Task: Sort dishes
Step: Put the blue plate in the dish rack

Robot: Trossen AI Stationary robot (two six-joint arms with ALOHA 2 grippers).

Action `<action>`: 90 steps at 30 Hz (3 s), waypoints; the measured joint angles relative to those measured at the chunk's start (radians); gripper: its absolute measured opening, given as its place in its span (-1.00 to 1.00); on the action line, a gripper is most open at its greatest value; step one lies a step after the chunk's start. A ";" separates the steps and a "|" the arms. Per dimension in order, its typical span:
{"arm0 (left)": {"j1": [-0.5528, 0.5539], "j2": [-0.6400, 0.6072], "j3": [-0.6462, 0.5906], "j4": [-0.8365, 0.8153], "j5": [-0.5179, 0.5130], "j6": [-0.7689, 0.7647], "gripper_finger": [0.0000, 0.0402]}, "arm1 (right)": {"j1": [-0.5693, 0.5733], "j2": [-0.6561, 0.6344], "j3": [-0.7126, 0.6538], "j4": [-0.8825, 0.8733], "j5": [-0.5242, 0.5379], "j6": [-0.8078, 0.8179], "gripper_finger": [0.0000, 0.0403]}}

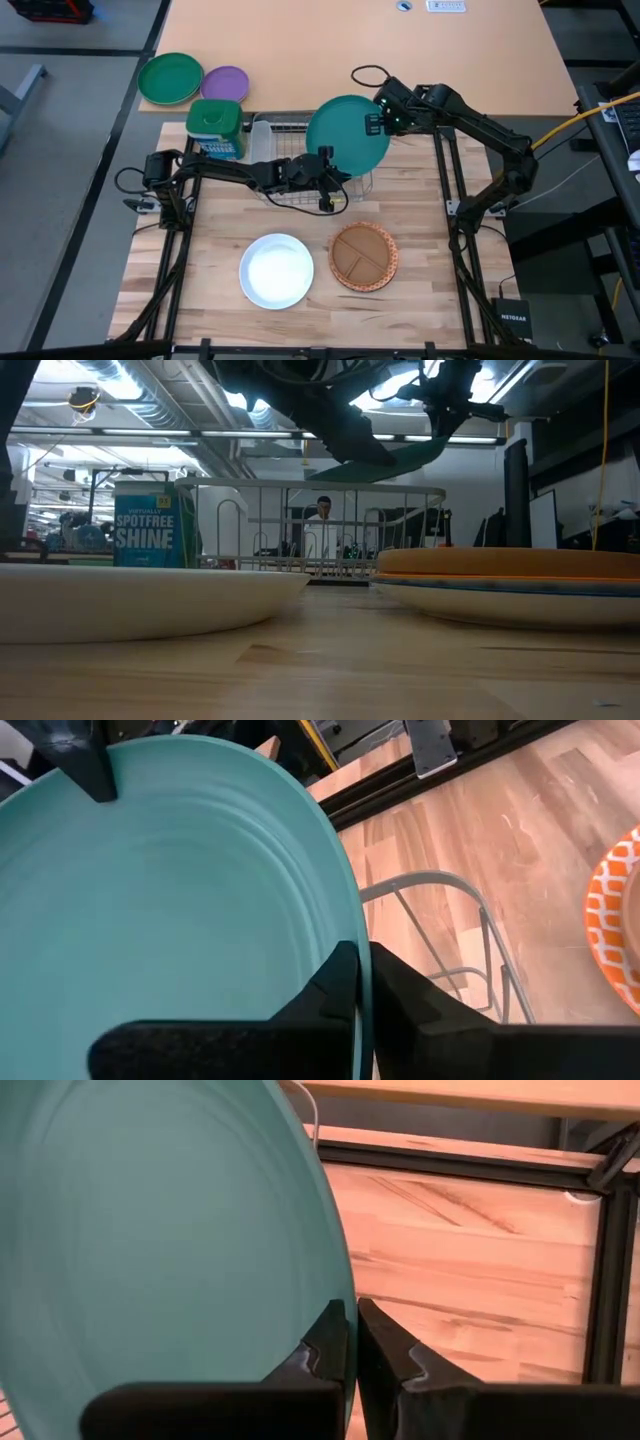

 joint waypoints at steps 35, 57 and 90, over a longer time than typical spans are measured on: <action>0.006 -0.058 -0.001 0.022 -0.024 -0.304 -1.00 | 0.002 -0.039 0.127 -0.020 0.313 -0.257 -0.48; 0.072 -0.136 -0.023 0.372 0.063 -1.312 -1.00 | 0.002 -0.161 0.270 -0.040 0.447 -0.584 -0.48; 0.050 0.012 -0.023 0.472 -0.200 -1.659 -1.00 | 0.002 -0.159 0.269 -0.049 0.420 -0.654 -0.48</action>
